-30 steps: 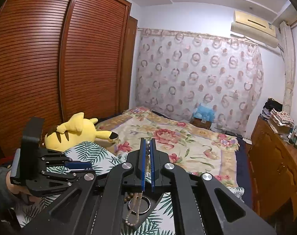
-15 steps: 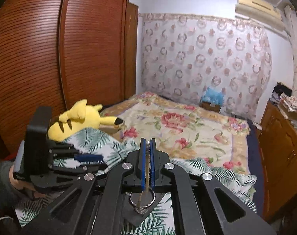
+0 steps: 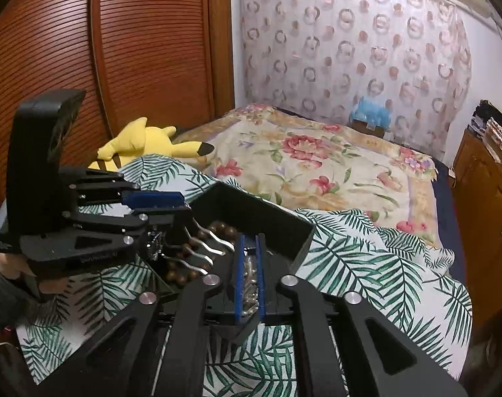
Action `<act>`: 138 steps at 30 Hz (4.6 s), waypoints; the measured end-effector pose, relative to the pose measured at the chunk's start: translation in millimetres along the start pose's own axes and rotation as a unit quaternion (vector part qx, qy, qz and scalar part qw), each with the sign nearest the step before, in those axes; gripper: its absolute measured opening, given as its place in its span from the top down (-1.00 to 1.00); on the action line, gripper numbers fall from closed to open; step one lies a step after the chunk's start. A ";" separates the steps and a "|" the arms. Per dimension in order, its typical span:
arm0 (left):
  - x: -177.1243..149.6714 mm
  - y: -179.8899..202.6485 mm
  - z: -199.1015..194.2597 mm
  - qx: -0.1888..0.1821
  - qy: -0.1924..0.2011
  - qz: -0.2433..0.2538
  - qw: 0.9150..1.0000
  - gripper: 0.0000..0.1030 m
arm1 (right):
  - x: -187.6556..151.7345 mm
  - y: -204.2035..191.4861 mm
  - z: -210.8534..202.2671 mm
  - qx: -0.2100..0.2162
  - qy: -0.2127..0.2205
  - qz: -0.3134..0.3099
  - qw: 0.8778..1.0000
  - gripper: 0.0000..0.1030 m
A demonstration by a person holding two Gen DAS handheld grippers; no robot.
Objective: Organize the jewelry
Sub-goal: 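Lower the hair comb into the black box with left tool while right tool drops the necklace, then withdraw both tools from the box toward the remaining jewelry, then grasp the red bead bracelet with right tool while left tool approaches the jade bangle, then carry red bracelet into the box with right tool while left tool lifts jade bangle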
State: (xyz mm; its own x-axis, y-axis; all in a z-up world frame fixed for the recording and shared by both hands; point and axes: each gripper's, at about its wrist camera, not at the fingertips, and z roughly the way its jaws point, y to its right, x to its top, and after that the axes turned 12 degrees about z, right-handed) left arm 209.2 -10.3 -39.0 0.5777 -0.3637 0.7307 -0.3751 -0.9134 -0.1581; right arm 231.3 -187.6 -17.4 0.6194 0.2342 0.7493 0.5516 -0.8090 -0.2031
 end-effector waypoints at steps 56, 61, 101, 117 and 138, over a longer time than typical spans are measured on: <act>-119.9 104.9 -78.4 -0.035 -0.042 0.008 0.998 -0.67 | -200.9 -9.1 -102.6 -0.026 -0.052 0.085 0.995 0.45; -121.9 107.0 -73.5 -0.031 -0.054 0.008 0.998 -0.72 | -201.0 -10.2 -111.8 -0.022 -0.045 0.086 0.995 0.45; -106.5 102.8 -97.3 -0.025 -0.004 0.003 1.000 -0.33 | -195.1 -41.1 -101.8 -0.022 -0.053 0.023 0.998 0.78; -97.3 93.2 -93.9 -0.033 0.013 -0.006 0.999 -0.33 | -137.9 -27.0 -118.4 -0.022 0.006 0.019 1.000 0.79; -103.3 71.1 -121.3 -0.010 0.040 -0.025 0.999 -0.33 | -91.4 -65.5 -143.0 0.004 0.052 -0.016 0.998 0.79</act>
State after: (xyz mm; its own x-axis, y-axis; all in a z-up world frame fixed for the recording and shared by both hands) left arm 35.0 -15.5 -45.2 0.5375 -0.3012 0.7876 -0.3613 -0.9262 -0.1077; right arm 58.7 -233.1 17.6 0.5395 0.2019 0.8174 0.5745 -0.7980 -0.1820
